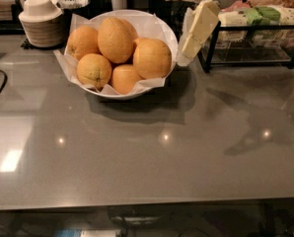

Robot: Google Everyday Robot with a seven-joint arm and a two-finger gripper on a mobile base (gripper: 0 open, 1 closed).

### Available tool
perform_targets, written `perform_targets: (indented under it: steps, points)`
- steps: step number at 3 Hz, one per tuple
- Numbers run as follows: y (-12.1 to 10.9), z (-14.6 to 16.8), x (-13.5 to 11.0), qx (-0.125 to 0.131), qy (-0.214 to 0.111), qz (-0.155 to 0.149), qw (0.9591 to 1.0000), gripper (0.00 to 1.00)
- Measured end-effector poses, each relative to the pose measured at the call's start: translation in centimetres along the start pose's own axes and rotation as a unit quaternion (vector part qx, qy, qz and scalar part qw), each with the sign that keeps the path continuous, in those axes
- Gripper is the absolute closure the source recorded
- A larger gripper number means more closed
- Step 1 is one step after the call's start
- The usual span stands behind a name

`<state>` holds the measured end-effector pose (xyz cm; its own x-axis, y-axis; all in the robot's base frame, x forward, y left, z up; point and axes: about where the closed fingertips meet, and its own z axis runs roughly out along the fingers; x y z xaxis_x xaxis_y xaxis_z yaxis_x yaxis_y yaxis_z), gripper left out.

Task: Pick orange from white bowl

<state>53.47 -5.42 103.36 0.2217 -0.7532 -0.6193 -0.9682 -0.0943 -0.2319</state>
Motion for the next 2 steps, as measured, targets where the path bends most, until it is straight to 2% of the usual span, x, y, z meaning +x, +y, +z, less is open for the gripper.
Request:
perform_targets:
  steps: [2]
  points:
    - [-0.08, 0.27, -0.40, -0.005, -0.011, 0.000, 0.9999, 0.00]
